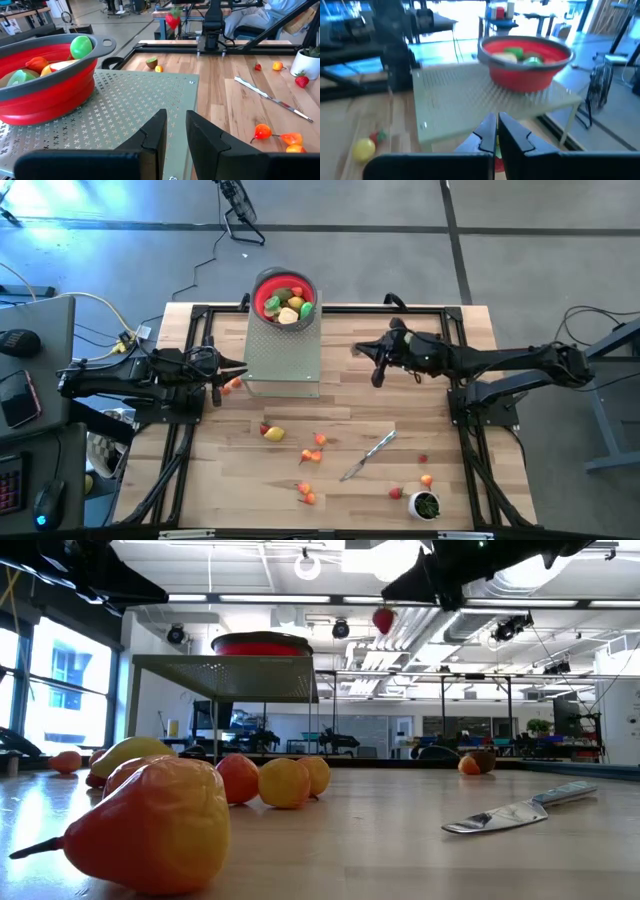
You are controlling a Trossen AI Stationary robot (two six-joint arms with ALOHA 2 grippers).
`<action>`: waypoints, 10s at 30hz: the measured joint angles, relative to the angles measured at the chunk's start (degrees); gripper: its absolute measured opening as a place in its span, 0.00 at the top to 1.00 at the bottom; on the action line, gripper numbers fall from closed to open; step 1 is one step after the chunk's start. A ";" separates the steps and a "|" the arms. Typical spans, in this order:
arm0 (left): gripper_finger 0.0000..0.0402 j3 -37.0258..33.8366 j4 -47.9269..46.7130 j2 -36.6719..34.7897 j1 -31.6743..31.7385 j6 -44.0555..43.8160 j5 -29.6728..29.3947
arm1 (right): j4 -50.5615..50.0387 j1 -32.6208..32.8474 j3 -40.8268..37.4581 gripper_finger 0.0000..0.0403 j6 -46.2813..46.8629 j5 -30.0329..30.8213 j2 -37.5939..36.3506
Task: Pick & Place Fruit
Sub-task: Put the strawberry into the red strainer on the shelf, then put the orange pear into the red strainer on the shelf
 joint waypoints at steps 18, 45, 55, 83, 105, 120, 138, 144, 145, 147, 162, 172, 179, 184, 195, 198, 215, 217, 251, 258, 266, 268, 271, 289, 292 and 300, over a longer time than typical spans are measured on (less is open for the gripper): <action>0.83 0.00 -0.04 0.00 0.00 -1.70 0.11 | 26.59 -0.88 0.00 0.99 -1.45 0.19 7.49; 0.83 0.00 -0.96 0.00 0.00 -1.44 -0.02 | 28.39 -3.76 21.27 0.99 -2.40 -0.52 27.17; 0.83 0.00 -0.96 0.00 0.00 -1.46 -0.04 | 22.38 -7.60 34.24 0.99 -3.59 -11.23 36.17; 0.83 0.00 -0.50 0.00 -0.01 -2.97 -0.02 | 16.73 -23.76 36.50 0.98 0.56 -21.16 44.11; 0.83 0.00 -0.91 0.00 -0.02 -2.99 0.00 | -2.89 -17.02 36.52 0.69 -2.04 -17.80 30.79; 0.83 0.00 -2.69 0.00 -0.02 -2.99 0.00 | -41.29 -11.74 36.52 0.98 4.73 -5.81 16.81; 0.83 0.00 -2.67 -0.02 -0.01 -2.99 0.01 | -46.40 -13.87 20.72 0.99 23.90 -3.26 16.16; 0.83 0.00 -2.67 -0.02 -0.02 -2.99 0.00 | -44.35 -14.35 13.11 0.99 30.67 -3.28 15.35; 0.83 0.00 -2.69 0.00 -0.02 -2.99 0.00 | -44.18 -14.25 12.09 0.99 32.05 -3.25 15.35; 0.83 0.00 -2.74 0.00 0.00 -2.99 0.02 | -44.44 -14.29 9.95 0.99 34.55 -3.09 15.03; 0.83 0.00 -3.18 0.00 -0.01 -2.99 0.00 | -46.85 -14.28 5.29 0.99 40.73 3.35 14.69; 0.83 0.00 -3.52 -0.01 -0.01 -2.99 0.00 | -48.56 -14.26 5.29 0.98 42.83 5.67 14.70; 0.83 0.00 -3.52 -0.01 -0.01 -2.99 0.00 | -52.12 -14.25 5.29 0.83 45.66 9.84 15.06; 0.83 0.00 -3.52 0.00 0.00 -2.99 0.02 | -53.04 -14.26 5.29 0.63 47.40 10.25 15.06; 0.83 0.00 -3.52 0.00 -0.02 -2.99 0.00 | -52.89 -14.26 5.29 0.30 51.40 6.69 15.06; 0.83 0.00 -3.52 0.00 -0.01 -2.99 0.01 | -52.07 -14.25 5.29 0.28 51.40 5.68 15.06; 0.83 0.00 -3.54 -0.01 0.00 -2.99 0.00 | -49.95 -12.37 5.30 0.31 64.82 13.24 20.93; 0.83 0.00 -3.54 0.00 -0.01 -2.99 0.01 | -49.75 -12.43 5.25 0.31 66.74 13.32 22.45; 0.83 0.00 -3.96 0.00 -0.01 -2.99 0.01 | -40.23 -20.06 5.31 0.40 63.29 10.86 33.75; 0.83 0.00 -3.96 0.00 -0.01 -2.99 0.01 | -40.08 -20.06 5.31 0.54 63.59 10.17 33.75; 0.83 0.00 -3.96 -0.02 -0.02 -2.99 0.00 | -39.92 -20.04 5.31 0.64 63.65 9.44 33.75; 0.83 0.00 -3.96 0.00 -0.02 -2.99 0.00 | -39.89 -20.04 5.31 0.64 63.64 9.35 33.75; 0.83 0.00 -3.96 0.00 0.00 -2.99 0.00 | -39.86 -20.04 5.31 0.63 63.48 9.29 33.75; 0.83 0.00 -5.73 0.00 -0.02 -3.02 0.02 | -37.26 -20.04 5.25 0.63 61.56 7.48 33.75; 0.83 0.00 -5.73 0.00 0.00 -3.01 0.02 | -36.95 -20.04 5.25 0.64 61.20 7.31 33.75; 0.83 0.00 -5.73 0.00 -0.02 -3.01 0.00 | -36.80 -20.04 5.25 0.64 60.60 7.21 33.75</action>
